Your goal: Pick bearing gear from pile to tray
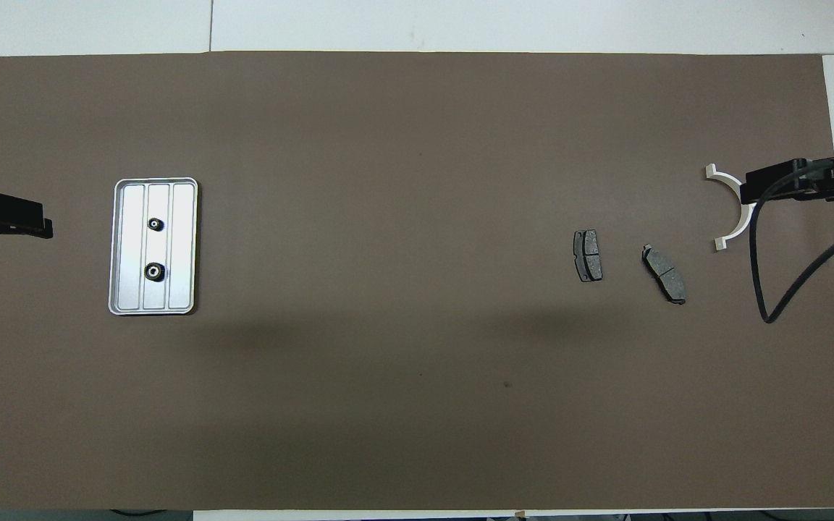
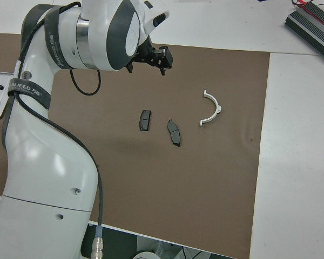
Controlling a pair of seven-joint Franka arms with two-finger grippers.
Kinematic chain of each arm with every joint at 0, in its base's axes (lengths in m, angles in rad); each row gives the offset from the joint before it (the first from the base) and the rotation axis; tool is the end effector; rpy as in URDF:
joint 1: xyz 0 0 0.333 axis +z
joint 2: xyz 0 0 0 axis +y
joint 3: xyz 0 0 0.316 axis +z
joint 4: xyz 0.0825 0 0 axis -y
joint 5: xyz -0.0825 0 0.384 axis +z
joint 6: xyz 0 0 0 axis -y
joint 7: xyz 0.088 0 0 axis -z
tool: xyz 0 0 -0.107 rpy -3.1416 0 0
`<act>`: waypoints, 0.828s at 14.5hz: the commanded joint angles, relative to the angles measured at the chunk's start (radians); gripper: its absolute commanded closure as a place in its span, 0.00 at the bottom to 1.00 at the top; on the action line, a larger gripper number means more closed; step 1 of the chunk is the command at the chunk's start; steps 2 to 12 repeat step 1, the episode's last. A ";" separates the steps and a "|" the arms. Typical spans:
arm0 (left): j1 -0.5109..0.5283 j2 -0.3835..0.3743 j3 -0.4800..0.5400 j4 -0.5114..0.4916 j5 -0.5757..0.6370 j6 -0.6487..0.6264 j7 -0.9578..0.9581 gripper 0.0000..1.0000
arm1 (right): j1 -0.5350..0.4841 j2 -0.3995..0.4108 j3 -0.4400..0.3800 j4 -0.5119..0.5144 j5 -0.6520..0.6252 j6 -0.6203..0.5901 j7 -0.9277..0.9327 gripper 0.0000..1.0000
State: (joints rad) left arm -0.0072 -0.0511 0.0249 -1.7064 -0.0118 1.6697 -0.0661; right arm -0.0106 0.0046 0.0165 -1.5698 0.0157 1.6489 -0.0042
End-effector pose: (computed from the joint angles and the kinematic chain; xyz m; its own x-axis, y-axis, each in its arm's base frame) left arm 0.5453 0.0088 0.5969 0.9963 0.0848 0.0135 0.0847 -0.9963 0.0140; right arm 0.5639 0.0049 0.6296 0.9972 0.0089 0.0745 0.0100 -0.9998 -0.0155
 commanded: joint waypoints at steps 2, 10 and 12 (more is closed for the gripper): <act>0.009 0.001 -0.010 0.016 0.009 -0.018 0.012 0.00 | -0.006 -0.015 0.003 -0.018 -0.005 -0.006 -0.026 0.00; 0.009 0.001 -0.010 0.016 0.009 -0.018 0.012 0.00 | -0.006 -0.015 0.003 -0.018 -0.005 -0.006 -0.026 0.00; 0.009 0.001 -0.010 0.016 0.009 -0.018 0.012 0.00 | -0.006 -0.015 0.003 -0.018 -0.005 -0.006 -0.026 0.00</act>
